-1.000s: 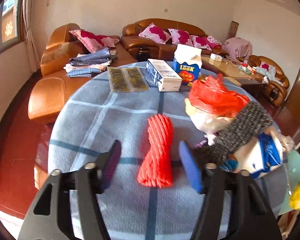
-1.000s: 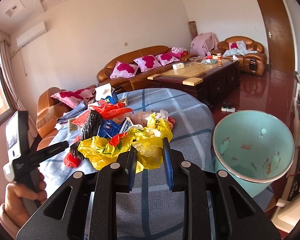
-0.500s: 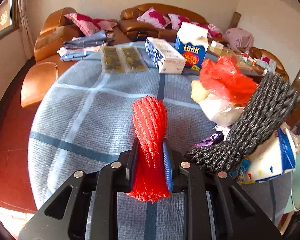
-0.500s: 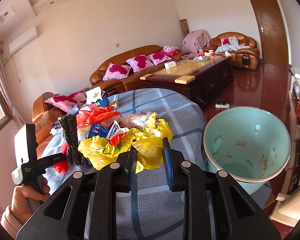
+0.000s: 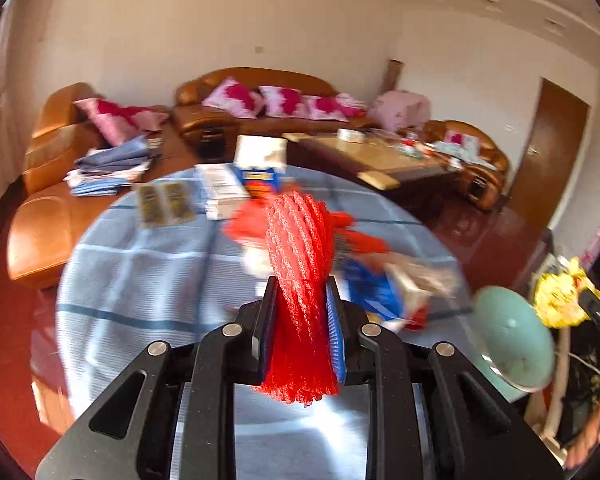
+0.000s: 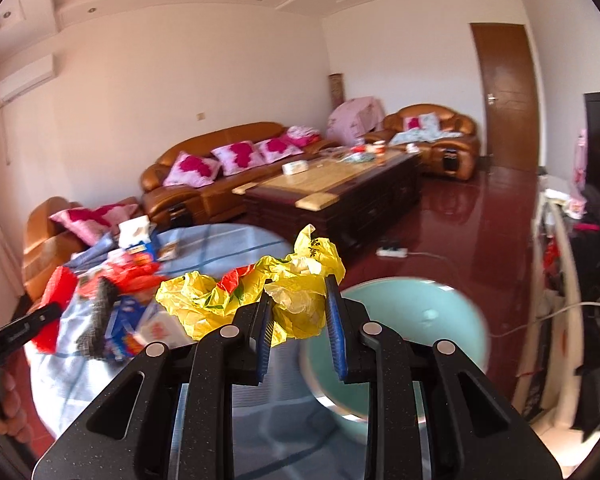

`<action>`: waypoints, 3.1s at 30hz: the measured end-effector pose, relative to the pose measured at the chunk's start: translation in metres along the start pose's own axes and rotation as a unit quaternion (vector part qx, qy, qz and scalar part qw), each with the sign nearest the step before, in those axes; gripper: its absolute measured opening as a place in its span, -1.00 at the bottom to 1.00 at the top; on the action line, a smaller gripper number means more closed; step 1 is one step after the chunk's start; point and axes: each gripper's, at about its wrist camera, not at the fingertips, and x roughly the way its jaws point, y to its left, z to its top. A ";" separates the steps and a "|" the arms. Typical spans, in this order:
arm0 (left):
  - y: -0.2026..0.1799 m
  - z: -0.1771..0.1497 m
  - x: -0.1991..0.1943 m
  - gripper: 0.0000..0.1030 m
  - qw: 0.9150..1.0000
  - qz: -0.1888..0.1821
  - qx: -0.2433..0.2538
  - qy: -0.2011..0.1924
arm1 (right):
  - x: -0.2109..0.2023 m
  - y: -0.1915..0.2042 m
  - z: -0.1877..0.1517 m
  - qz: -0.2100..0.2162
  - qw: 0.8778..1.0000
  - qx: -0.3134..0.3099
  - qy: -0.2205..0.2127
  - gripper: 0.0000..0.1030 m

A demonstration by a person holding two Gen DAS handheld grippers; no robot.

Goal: Collect trash
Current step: 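Drop the red net and yellow bag into the green bucket with both tools, then grasp the grey knitted sleeve with the left tool while the right tool grasps the blue LOOK carton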

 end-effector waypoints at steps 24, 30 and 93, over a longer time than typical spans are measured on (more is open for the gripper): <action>-0.239 -0.051 0.092 -0.51 0.973 -0.149 0.130 0.119 | 0.053 -0.138 -0.038 -0.061 0.988 0.102 0.101 -0.22; -0.237 -0.056 0.097 0.49 0.977 -0.138 0.118 0.113 | 0.040 -0.150 -0.031 -0.068 0.986 0.133 0.077 -0.21; 0.044 -0.018 0.107 0.03 0.995 0.034 0.023 0.090 | 0.071 0.125 -0.051 0.136 0.982 0.000 0.129 0.33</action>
